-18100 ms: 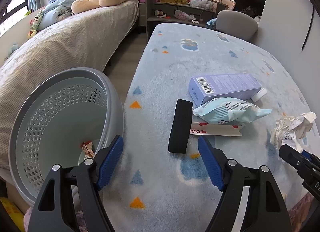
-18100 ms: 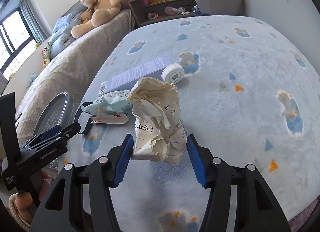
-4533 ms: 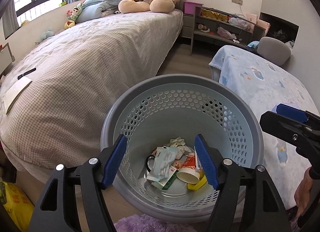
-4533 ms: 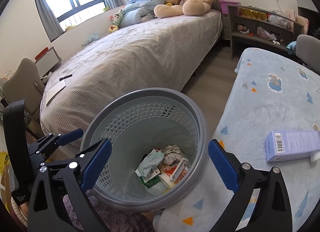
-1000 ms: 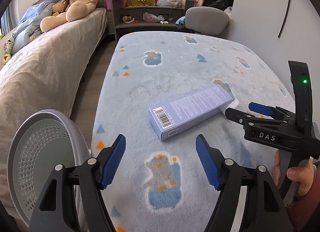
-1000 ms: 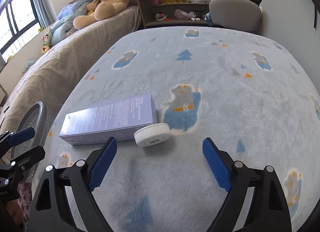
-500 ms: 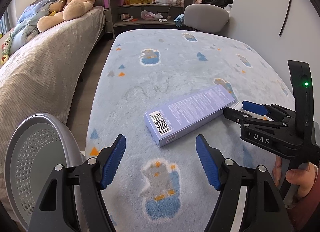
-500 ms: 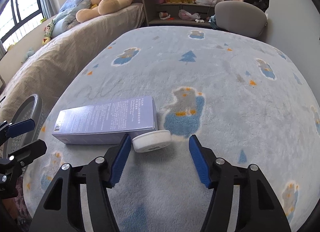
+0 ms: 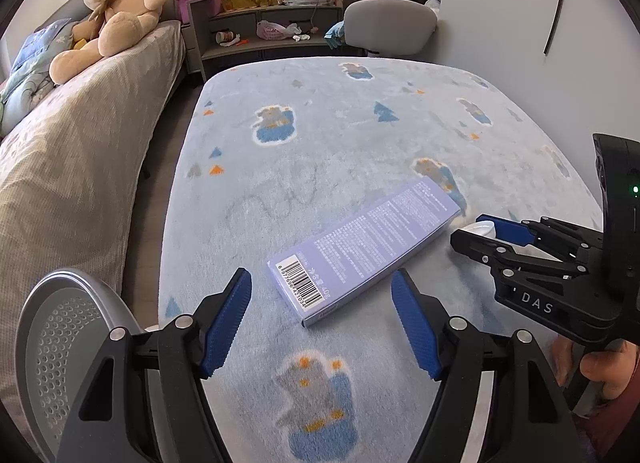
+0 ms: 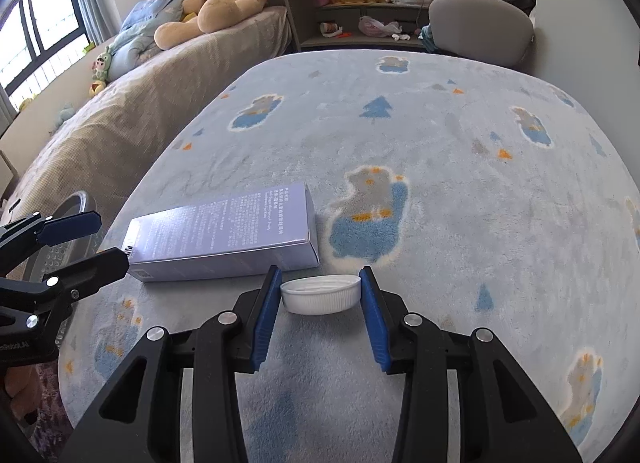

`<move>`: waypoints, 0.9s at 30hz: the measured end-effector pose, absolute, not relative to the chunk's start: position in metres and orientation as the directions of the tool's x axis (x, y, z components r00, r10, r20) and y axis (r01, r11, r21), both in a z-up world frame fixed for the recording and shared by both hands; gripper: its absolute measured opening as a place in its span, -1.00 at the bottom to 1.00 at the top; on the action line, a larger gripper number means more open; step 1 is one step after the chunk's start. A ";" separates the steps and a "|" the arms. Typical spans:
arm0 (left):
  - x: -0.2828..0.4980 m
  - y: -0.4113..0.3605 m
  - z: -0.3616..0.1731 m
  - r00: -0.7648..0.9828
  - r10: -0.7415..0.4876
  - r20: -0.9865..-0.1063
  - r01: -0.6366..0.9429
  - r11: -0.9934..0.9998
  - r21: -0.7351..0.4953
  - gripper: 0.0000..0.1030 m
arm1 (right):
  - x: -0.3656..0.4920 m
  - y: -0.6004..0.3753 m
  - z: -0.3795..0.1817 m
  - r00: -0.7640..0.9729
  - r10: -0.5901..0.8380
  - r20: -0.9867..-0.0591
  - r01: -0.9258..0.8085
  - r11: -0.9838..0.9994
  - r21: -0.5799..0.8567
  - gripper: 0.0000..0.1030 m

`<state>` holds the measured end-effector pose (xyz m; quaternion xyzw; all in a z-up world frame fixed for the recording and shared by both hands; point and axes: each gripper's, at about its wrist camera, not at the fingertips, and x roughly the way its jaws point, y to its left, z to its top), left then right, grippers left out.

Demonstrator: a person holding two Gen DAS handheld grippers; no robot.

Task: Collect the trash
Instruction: 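Grasp the white round cap with the right tool, then grasp the lavender tube box with the left tool while the right tool holds the cap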

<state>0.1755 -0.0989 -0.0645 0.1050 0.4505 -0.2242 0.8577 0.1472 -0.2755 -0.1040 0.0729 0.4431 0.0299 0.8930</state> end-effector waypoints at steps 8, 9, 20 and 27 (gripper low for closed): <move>0.186 -0.110 -0.063 0.450 -0.337 -0.827 0.549 0.835 -0.041 0.36 | 0.136 -0.284 -0.097 0.615 0.133 -0.777 0.018 0.983 0.182 -0.24; 0.187 -0.112 -0.063 0.437 -0.348 -0.829 0.566 0.823 -0.047 0.39 | 0.135 -0.285 -0.097 0.616 0.136 -0.776 0.021 0.982 0.188 -0.24; 0.207 -0.131 -0.071 0.350 -0.386 -0.853 0.680 0.731 -0.052 0.40 | 0.127 -0.299 -0.087 0.637 0.166 -0.753 0.031 0.970 0.241 -0.24; 0.218 -0.134 -0.082 0.322 -0.376 -0.869 0.697 0.715 -0.051 0.40 | 0.122 -0.307 -0.082 0.648 0.177 -0.741 0.038 0.964 0.263 -0.24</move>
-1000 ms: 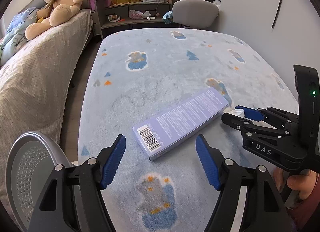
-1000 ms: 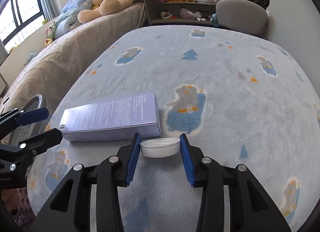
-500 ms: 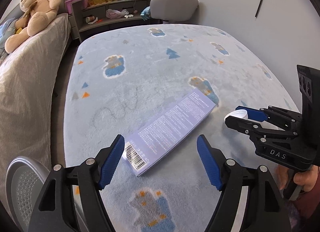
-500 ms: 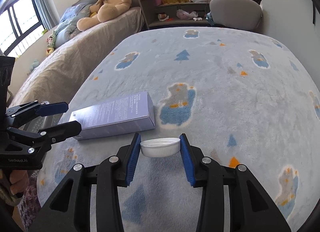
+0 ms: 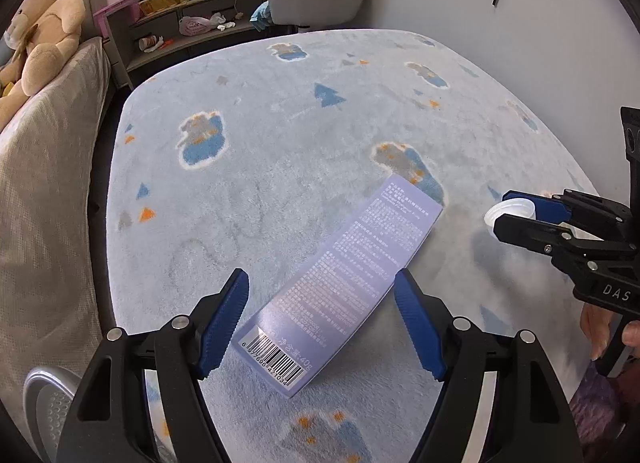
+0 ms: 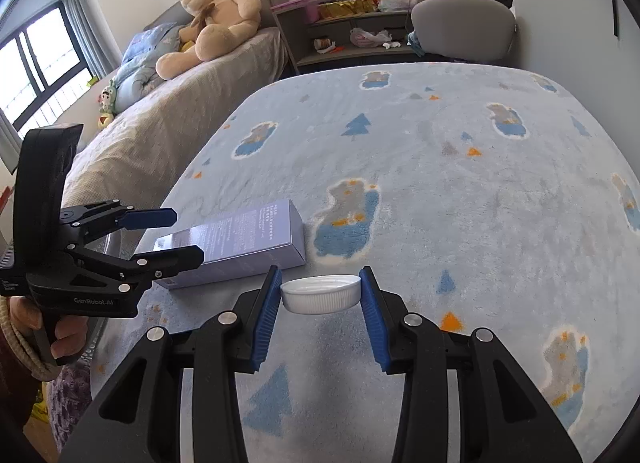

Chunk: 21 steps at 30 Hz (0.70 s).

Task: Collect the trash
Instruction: 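Grasp the lavender tube box with the left tool while the right tool holds the cap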

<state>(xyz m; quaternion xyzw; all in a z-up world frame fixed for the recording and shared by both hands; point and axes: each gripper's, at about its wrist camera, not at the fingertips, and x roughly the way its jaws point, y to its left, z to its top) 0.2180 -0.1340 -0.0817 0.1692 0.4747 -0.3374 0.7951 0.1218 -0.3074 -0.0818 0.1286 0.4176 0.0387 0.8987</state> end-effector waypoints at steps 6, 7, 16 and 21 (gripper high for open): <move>0.211 -0.137 -0.087 0.290 -0.382 -0.878 0.699 0.711 -0.078 0.40 | 0.117 -0.316 -0.078 0.659 0.177 -0.731 0.055 0.958 0.281 -0.24; 0.208 -0.137 -0.087 0.286 -0.385 -0.877 0.697 0.712 -0.085 0.40 | 0.116 -0.317 -0.077 0.661 0.177 -0.729 0.056 0.957 0.284 -0.24; 0.174 -0.140 -0.083 0.271 -0.421 -0.866 0.666 0.732 -0.147 0.40 | 0.109 -0.324 -0.073 0.673 0.170 -0.720 0.069 0.955 0.290 -0.24; 0.161 -0.149 -0.083 0.286 -0.416 -0.863 0.652 0.745 -0.143 0.40 | 0.104 -0.331 -0.072 0.678 0.166 -0.717 0.080 0.952 0.296 -0.24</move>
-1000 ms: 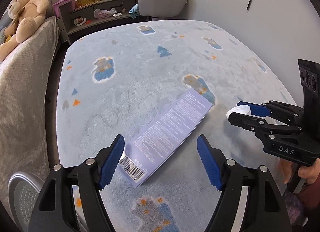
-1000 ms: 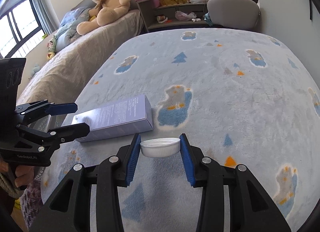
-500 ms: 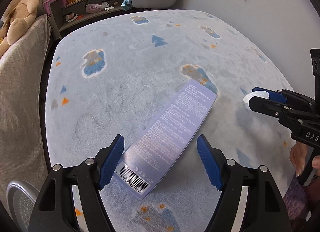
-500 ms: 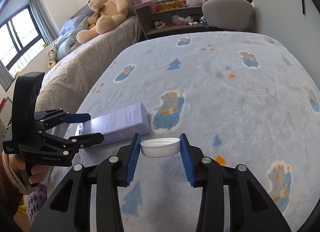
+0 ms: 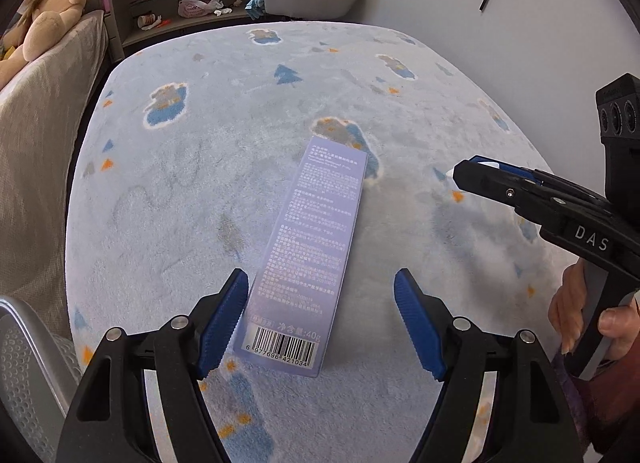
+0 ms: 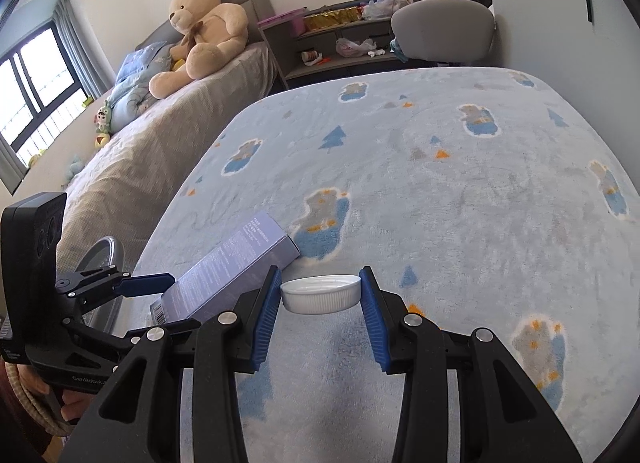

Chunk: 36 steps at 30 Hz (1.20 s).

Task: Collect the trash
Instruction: 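Grasp the lavender tube box with the left tool while the right tool holds the cap, then carry the lavender box and white cap over the grey basket with both tools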

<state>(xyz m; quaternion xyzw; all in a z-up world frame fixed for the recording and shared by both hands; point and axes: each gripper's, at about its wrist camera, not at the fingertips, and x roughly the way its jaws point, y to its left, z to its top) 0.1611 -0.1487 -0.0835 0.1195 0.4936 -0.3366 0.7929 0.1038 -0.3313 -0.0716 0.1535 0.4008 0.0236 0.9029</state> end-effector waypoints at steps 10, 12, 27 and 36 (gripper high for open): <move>0.172 -0.175 -0.096 0.348 -0.343 -0.872 0.600 0.796 -0.074 0.39 | 0.098 -0.341 -0.070 0.687 0.162 -0.708 0.094 0.947 0.308 -0.23; 0.175 -0.181 -0.100 0.353 -0.330 -0.876 0.594 0.802 -0.063 0.37 | 0.098 -0.341 -0.069 0.689 0.160 -0.707 0.094 0.947 0.307 -0.24; 0.152 -0.158 -0.087 0.427 -0.307 -0.850 0.504 0.862 -0.058 -0.13 | 0.091 -0.335 -0.064 0.692 0.124 -0.711 0.104 0.958 0.268 -0.24; 0.116 -0.054 -0.052 0.577 -0.221 -0.786 0.328 0.944 -0.024 -0.13 | 0.093 -0.265 -0.050 0.687 0.155 -0.709 -0.010 0.979 0.205 -0.24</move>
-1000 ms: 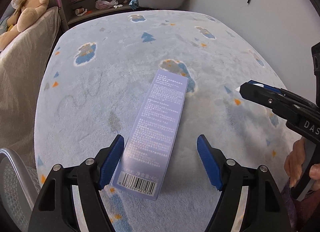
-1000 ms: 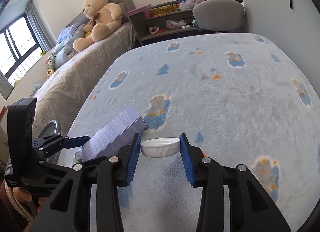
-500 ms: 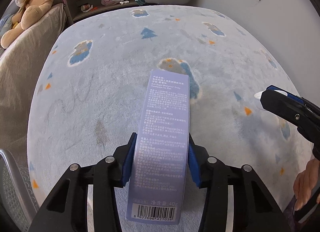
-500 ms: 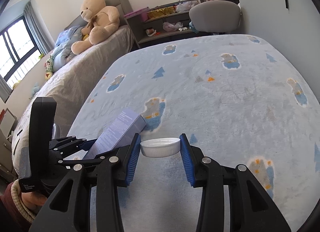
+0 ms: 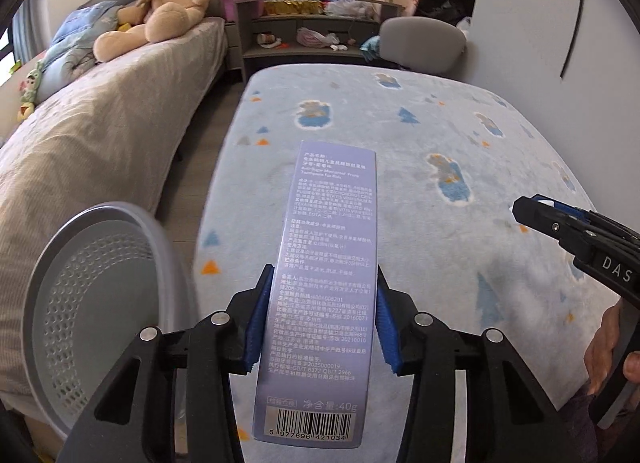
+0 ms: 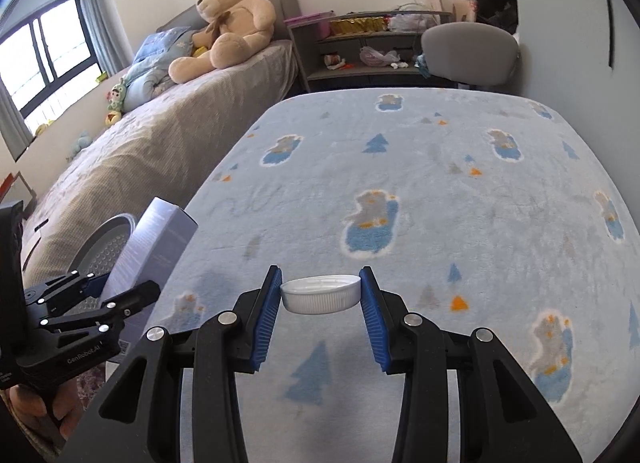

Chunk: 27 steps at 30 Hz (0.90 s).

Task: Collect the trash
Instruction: 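Carry the lavender box and white cap over the grey basket with both tools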

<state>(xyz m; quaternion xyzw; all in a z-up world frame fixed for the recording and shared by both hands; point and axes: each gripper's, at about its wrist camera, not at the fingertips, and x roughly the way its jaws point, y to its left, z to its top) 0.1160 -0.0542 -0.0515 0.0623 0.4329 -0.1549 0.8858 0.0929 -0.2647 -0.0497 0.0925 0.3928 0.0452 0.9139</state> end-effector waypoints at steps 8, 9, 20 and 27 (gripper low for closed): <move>0.098 0.042 -0.028 0.653 -0.102 -0.751 0.167 0.986 0.012 -0.13 | 0.104 -0.173 -0.038 0.675 0.273 -0.685 -0.135 0.959 0.249 -0.24; 0.097 0.052 -0.028 0.655 -0.087 -0.751 0.150 0.989 0.016 -0.13 | 0.107 -0.160 -0.038 0.669 0.286 -0.686 -0.152 0.956 0.251 -0.24; 0.093 0.140 -0.042 0.629 0.018 -0.777 -0.010 1.000 0.015 -0.13 | 0.123 -0.044 -0.045 0.584 0.393 -0.710 -0.318 0.916 0.245 -0.23; 0.098 0.169 -0.052 0.610 0.037 -0.792 -0.062 0.998 -0.001 -0.13 | 0.134 -0.002 -0.051 0.549 0.415 -0.725 -0.370 0.899 0.234 -0.23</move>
